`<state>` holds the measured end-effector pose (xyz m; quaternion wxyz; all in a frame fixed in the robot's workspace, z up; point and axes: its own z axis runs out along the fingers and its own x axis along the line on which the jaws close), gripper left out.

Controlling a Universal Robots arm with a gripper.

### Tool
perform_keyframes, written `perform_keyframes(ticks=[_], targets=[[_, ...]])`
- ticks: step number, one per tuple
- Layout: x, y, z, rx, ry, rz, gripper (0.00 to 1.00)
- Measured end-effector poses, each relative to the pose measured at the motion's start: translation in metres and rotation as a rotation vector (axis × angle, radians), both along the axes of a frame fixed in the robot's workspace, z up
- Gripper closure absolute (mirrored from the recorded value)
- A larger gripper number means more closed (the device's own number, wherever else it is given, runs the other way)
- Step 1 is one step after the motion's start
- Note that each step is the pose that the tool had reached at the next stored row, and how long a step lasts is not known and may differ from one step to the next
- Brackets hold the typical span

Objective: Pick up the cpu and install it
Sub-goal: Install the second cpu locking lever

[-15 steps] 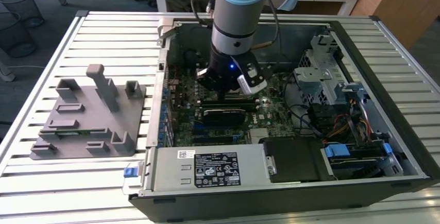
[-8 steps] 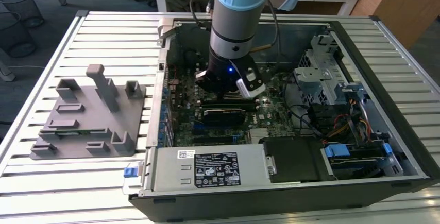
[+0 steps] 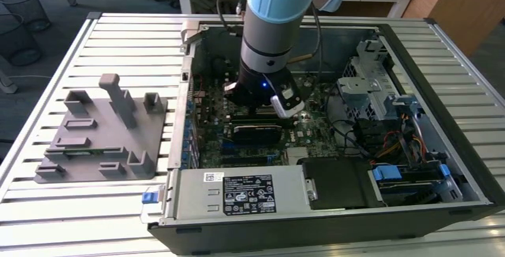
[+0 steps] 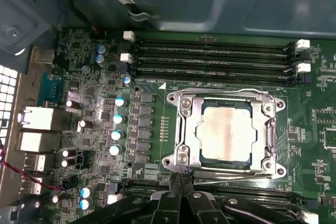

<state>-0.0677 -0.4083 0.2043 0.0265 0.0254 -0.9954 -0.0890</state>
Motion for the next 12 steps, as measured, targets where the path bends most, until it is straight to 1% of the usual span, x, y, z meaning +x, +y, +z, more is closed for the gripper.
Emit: perform_keyframes(ticks=[1,3,7,9,12], targets=[[-0.0002,-0.001,0.0,0.0063,-0.0001,0.0,0.89],[-0.0008,-0.0029,0.0,0.0131,-0.0001,0.0,0.89],[-0.0021,-0.0073,-0.0005,0.0209,-0.0001,0.0,0.89],[-0.0023,-0.0083,-0.0015,0.0241,0.0,0.0,0.89],[-0.0025,-0.0086,-0.0045,0.0305,0.0,0.0,0.89]])
